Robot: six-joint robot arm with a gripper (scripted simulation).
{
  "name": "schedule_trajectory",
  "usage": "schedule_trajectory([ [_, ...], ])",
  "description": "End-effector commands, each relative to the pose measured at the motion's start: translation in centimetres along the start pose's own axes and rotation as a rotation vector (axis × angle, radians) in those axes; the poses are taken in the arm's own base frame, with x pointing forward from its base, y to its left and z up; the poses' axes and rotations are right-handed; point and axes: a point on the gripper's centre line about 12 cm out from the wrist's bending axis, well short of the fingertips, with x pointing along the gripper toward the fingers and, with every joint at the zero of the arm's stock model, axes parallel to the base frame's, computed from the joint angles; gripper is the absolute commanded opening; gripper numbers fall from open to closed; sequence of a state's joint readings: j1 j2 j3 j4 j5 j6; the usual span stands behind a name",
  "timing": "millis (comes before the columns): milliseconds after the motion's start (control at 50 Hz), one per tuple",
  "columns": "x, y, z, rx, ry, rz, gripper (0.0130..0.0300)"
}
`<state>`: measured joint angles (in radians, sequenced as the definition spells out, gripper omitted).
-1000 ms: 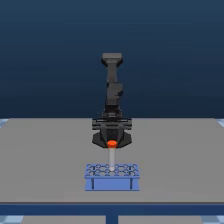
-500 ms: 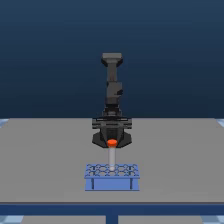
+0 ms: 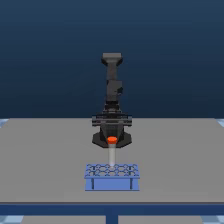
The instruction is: Pick up the centrifuge tube on the rack
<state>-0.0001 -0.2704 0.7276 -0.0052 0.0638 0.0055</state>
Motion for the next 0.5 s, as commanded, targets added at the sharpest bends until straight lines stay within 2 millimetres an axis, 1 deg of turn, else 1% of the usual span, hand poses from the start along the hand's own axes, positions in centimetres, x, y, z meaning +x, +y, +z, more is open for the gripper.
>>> schedule_trajectory([
  [20,-0.2,0.0,0.3,-0.001,0.005,0.000,0.0130],
  [80,-0.5,0.0,0.9,-0.001,0.005,0.000,0.0130],
  [280,-1.0,0.0,1.8,-0.001,0.005,0.000,0.0130],
  [500,-1.1,0.0,1.9,-0.001,0.005,0.000,0.0130],
])
